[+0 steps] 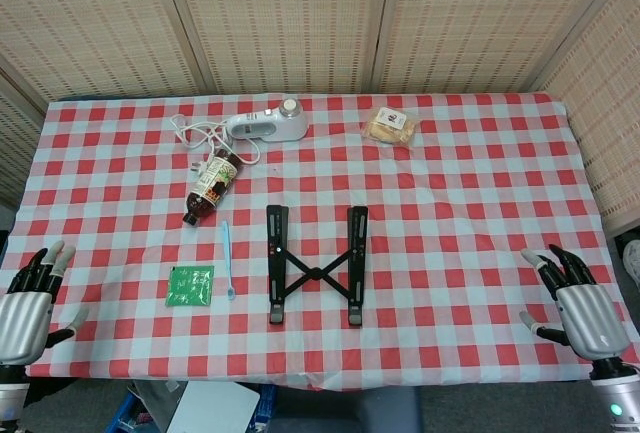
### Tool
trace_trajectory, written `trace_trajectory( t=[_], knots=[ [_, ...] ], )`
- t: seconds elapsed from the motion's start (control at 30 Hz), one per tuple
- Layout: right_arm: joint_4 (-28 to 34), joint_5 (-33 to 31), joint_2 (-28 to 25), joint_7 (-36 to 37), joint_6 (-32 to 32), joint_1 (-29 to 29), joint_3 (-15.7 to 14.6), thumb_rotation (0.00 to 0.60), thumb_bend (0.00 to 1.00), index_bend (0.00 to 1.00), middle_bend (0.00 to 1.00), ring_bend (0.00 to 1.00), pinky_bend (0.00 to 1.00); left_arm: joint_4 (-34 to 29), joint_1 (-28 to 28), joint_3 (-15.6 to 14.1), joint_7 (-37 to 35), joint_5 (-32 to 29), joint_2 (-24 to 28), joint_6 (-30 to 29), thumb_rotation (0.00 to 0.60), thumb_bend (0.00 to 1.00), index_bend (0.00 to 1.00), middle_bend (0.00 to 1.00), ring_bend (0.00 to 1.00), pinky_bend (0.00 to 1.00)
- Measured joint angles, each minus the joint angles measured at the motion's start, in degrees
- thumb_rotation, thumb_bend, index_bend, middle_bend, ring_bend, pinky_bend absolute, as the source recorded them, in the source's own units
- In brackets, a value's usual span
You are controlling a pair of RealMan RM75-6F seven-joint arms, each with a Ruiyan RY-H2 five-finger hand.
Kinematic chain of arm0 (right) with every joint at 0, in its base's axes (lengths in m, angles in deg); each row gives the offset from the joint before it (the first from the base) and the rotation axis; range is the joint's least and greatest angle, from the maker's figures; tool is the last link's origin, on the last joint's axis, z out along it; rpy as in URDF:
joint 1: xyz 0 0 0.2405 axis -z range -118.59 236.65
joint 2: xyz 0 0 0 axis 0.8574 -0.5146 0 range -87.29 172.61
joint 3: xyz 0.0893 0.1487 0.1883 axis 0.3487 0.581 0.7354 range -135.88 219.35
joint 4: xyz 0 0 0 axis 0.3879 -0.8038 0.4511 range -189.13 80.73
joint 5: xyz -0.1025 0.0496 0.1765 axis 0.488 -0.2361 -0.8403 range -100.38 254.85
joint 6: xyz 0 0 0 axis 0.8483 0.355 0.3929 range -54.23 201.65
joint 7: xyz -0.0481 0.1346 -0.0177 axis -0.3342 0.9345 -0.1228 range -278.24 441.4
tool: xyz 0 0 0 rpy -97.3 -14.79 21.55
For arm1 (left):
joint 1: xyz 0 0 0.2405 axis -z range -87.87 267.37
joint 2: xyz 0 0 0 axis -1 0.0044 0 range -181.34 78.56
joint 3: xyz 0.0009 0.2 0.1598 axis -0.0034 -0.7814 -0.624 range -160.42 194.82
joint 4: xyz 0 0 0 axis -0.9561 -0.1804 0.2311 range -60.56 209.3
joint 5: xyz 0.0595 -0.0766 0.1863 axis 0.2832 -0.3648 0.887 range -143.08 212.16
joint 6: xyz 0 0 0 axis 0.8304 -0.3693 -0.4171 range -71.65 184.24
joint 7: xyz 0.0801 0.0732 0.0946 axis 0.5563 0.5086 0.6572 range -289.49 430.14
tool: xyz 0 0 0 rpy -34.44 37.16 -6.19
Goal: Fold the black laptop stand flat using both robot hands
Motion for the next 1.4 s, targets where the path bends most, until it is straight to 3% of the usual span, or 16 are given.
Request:
trace_trajectory(
  t=[0.27,0.57,0.77,0.97,1.07,1.17,1.4],
  knots=[
    [2.1,-1.9,0.3,1.0,5.2,-2.5,0.6,0.600,0.19,0.12,0.16,0.05,0.10,0.6,0.5,-0.1,-0.8,1.1,-0.6,0.2,0.600,0.26,0.05,0.00,0.03,0.17],
    [4.4,-2.9,2.0,7.9,14.7,-9.4,2.5,0.600,0.16,0.08,0.15,0.03,0.10,1.7,2.3,0.1,-4.7,3.6,-0.8,1.0,0.600,0.26,0.05,0.00,0.05,0.17],
    [6.4,-4.8,3.7,14.0,21.6,-14.6,4.1,0.600,0.08,0.03,0.13,0.01,0.10,1.9,5.7,1.0,-14.2,5.3,0.5,3.7,0.600,0.26,0.08,0.04,0.12,0.19],
    [8.0,-8.7,7.3,17.2,27.3,-19.0,5.9,0.600,0.00,0.00,0.07,0.00,0.06,2.2,11.2,2.4,-28.3,6.1,1.7,9.2,0.600,0.25,0.10,0.07,0.13,0.22],
    [8.4,-10.9,8.7,18.9,29.3,-20.3,6.7,0.600,0.00,0.00,0.06,0.00,0.05,2.3,14.4,3.1,-35.9,6.2,2.2,12.8,0.536,0.24,0.10,0.08,0.14,0.23],
    [8.4,-13.6,10.1,20.4,30.7,-21.3,7.6,0.600,0.00,0.00,0.06,0.00,0.05,3.0,17.8,3.5,-43.6,6.9,2.4,15.9,0.378,0.23,0.11,0.08,0.14,0.23],
    [6.9,-19.8,13.8,17.8,33.5,-24.1,9.2,0.600,0.00,0.00,0.05,0.00,0.04,7.0,27.2,4.2,-57.6,7.3,1.1,25.9,0.357,0.22,0.11,0.09,0.15,0.24]
  ],
)
